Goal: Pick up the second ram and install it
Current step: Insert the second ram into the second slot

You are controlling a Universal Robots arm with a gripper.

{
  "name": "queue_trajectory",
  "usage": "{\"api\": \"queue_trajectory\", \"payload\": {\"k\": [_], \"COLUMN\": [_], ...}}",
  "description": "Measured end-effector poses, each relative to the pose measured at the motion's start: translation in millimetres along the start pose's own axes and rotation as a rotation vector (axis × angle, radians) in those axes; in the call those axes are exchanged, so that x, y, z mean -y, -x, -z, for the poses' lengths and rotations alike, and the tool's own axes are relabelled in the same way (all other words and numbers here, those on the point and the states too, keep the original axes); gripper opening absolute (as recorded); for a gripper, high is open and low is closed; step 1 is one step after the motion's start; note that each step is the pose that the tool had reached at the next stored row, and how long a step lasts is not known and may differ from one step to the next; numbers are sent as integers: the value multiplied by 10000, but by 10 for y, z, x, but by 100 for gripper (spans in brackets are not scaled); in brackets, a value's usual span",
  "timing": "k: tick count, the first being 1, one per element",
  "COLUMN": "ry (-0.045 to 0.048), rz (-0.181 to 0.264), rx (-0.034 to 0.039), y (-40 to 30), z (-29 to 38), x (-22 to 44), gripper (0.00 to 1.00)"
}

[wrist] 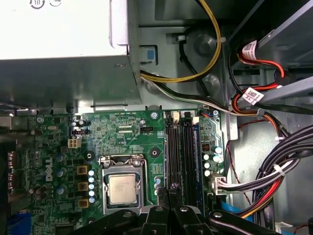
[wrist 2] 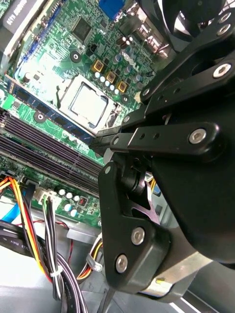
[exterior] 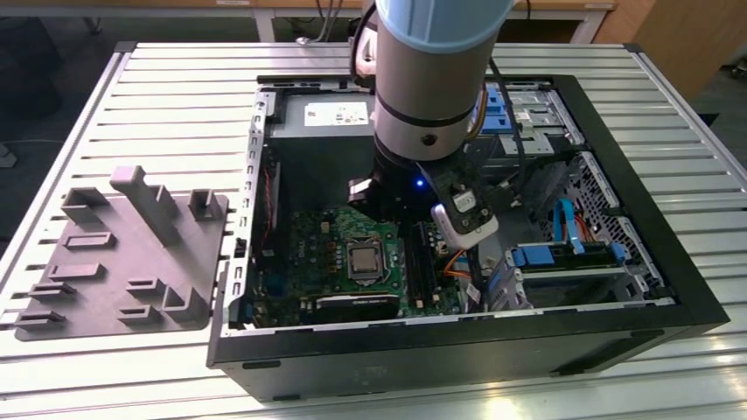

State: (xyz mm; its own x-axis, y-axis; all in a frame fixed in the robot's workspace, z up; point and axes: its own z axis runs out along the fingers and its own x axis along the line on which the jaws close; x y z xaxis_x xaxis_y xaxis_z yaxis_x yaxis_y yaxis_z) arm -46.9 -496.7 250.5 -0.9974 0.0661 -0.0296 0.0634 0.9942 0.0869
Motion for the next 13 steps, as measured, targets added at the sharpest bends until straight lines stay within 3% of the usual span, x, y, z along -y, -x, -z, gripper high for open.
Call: {"api": "queue_trajectory", "payload": {"k": [13], "ry": [-2], "rz": [-44], "rx": [4], "y": [24], "z": [-44], "x": [-4], "gripper": [11]}}
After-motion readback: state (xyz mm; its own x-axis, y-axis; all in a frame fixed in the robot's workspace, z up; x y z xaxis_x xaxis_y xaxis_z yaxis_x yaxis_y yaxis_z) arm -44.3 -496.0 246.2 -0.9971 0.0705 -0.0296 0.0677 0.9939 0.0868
